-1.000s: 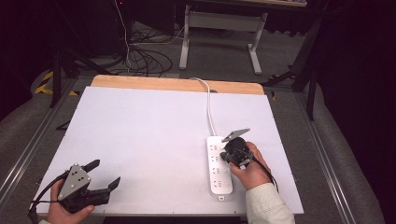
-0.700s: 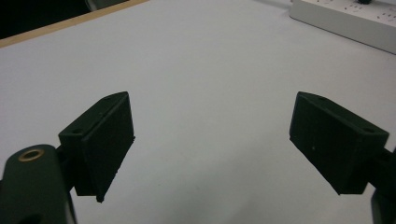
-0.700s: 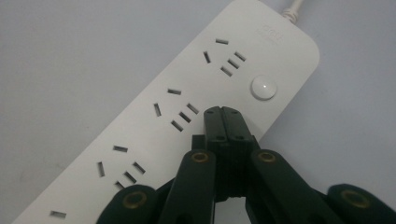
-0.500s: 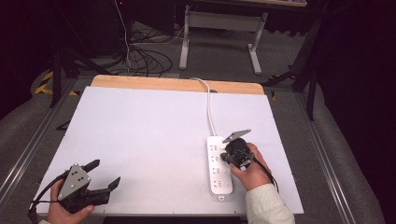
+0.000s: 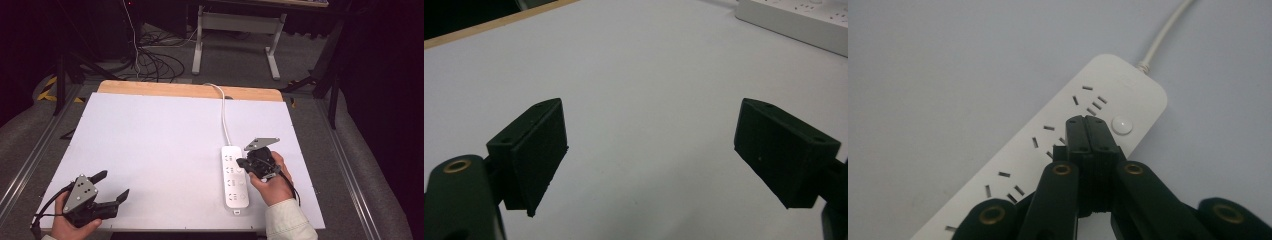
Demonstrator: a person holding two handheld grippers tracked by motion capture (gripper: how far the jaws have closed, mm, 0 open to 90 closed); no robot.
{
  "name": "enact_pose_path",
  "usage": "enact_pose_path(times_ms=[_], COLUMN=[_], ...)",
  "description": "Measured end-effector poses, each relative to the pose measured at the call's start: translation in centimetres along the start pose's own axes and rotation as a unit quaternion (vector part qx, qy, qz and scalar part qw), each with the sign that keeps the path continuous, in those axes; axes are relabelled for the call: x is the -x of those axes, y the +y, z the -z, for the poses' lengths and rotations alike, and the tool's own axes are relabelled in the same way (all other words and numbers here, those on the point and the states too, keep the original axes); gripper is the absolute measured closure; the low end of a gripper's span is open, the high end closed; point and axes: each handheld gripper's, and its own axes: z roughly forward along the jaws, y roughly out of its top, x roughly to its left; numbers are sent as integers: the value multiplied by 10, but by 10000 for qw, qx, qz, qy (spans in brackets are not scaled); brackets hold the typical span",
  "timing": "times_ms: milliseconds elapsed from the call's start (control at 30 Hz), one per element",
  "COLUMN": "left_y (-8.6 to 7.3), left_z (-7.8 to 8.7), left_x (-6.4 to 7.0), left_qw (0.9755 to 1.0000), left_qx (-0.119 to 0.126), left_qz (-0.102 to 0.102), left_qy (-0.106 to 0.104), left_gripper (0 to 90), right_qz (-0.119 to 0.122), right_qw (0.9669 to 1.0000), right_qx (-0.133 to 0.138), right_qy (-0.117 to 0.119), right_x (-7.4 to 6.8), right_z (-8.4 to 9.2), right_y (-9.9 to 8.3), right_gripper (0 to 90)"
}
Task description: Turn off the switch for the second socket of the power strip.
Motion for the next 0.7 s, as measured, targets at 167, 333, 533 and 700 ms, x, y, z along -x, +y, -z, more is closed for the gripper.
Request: enact_pose_path(times_ms=[167,333,533,700], left_y=[0,0,0,0], left_z=[1,1,1,1], left_x=[0,-1,-1,0], left_qw=[10000,10000,10000,10000], left_qx=[10,10,13,9], left_qz=[-5,-8,-9,-11], left_qy=[4,2,5,13], left_gripper=[143,143,143,143], right_qz=[161,205,258,316], right_qw=[9998,9994,9970,9963], right_qx=[74,276,725,795], right_qy=[-29,-61,-123,-101], right_x=[-8,-9,-10,-11], right_z=[7,16,27,31], right_y=[7,12,11,9], right_gripper=[900,900,889,886])
